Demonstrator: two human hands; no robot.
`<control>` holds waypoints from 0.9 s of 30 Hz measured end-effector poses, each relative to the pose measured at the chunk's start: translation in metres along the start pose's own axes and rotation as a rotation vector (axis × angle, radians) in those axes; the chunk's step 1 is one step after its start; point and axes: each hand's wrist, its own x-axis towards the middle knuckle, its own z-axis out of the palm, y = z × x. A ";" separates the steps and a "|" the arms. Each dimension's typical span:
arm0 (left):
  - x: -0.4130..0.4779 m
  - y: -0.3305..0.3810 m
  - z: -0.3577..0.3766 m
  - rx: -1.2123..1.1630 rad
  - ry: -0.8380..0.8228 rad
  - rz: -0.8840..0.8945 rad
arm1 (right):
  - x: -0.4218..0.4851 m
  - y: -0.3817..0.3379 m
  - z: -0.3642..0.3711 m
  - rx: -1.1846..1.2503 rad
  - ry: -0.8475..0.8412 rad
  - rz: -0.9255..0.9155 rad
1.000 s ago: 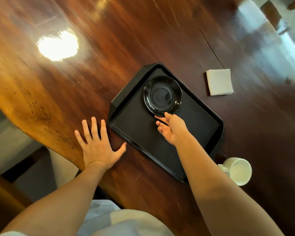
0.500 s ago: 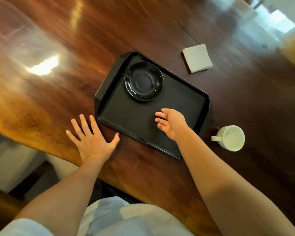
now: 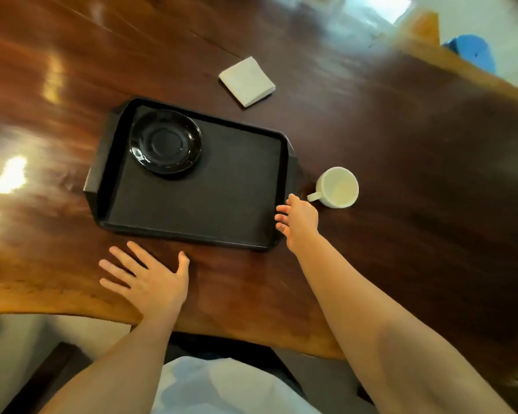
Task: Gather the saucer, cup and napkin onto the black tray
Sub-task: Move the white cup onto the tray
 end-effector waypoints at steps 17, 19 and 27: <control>-0.028 0.024 0.033 0.017 0.055 0.024 | 0.040 -0.011 -0.057 0.468 0.036 0.115; -0.028 0.023 0.034 0.005 0.061 0.025 | 0.042 -0.009 -0.058 0.514 0.017 0.120; -0.029 0.024 0.036 -0.032 0.085 0.034 | 0.053 -0.006 -0.064 0.633 -0.095 0.101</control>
